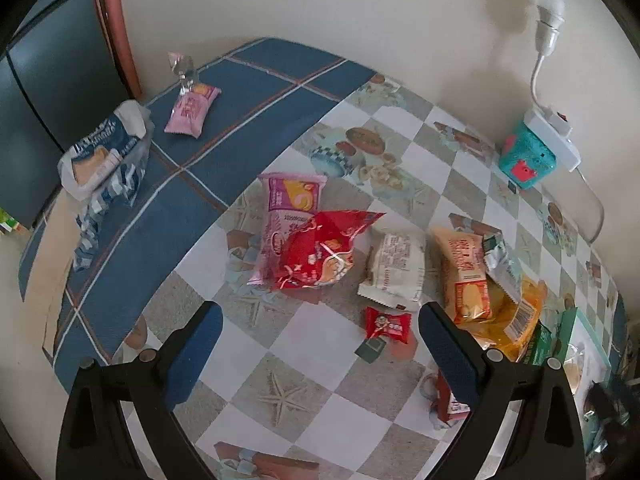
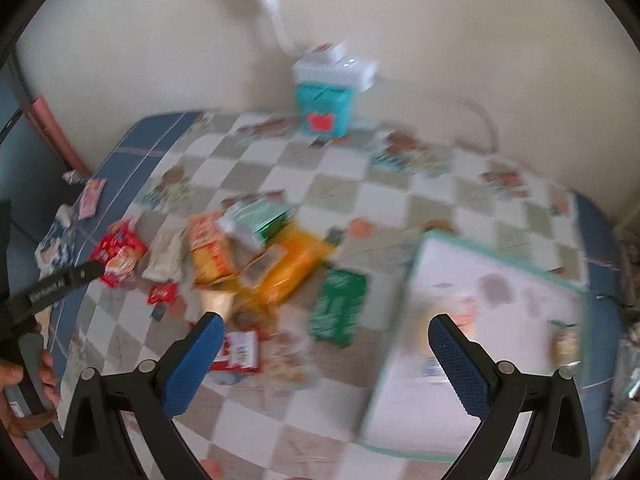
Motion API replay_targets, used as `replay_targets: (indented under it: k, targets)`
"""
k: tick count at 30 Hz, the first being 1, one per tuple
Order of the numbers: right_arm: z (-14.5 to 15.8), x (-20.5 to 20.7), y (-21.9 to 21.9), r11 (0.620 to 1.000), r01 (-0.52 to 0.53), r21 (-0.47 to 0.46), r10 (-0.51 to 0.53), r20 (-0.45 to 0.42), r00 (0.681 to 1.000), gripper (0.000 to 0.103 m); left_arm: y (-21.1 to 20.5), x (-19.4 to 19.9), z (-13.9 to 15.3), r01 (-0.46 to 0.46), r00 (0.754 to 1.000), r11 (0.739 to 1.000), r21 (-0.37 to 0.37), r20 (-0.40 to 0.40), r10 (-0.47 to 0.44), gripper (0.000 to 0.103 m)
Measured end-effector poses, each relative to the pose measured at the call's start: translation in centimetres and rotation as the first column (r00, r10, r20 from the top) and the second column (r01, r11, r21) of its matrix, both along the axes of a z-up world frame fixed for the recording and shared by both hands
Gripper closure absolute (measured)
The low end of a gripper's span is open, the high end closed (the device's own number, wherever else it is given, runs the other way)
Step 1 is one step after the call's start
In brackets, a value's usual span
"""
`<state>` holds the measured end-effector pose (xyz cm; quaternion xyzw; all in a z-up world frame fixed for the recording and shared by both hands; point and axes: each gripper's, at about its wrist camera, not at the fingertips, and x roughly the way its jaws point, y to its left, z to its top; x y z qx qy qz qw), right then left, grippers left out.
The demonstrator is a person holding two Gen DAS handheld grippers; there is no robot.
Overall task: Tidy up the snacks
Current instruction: 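Move both tools back over the remaining snacks, then grasp the red-and-white milk biscuit pack with the right tool while the left tool grasps the small red candy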
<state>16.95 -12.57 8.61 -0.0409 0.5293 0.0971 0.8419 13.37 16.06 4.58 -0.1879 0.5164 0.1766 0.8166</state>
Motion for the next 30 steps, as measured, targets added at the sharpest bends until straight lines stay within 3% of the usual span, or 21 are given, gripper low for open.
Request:
replay_targets:
  k: [10,12,24,27,30]
  targets:
    - [-7.4,-1.5,6.5,0.995,-0.095,0.038,0.098,-0.115,0.989,0.0,1.8,0.7,-2.2,0.011,0.999,0.999,-0.053,-0.046,-0.013,0.005]
    - [-8.0,-1.7,7.1,0.989,-0.134,0.07,0.142,-0.125,0.982,0.0,1.9,0.9,-2.4,0.015,0.998,0.999,-0.05,-0.052,-0.017,0.005]
    - [-10.5,-2.7,8.1,0.995,-0.104,0.01,0.104,-0.111,0.988,0.0,-0.5,2.7,-4.5,0.125,0.988,0.989,-0.077,-0.076,-0.131,0.006]
    - [-10.7,-2.8,7.9,0.996,-0.084,0.019,0.085,-0.103,0.991,0.009,-1.4,3.3,-5.2,0.153,0.983,0.984,-0.09,-0.088,-0.161,0.01]
    - [-10.6,-2.9,7.3,0.997,-0.064,0.032,0.067,-0.094,0.993,0.011,-2.3,3.8,-5.8,0.169,0.979,0.98,-0.109,-0.099,-0.18,0.015]
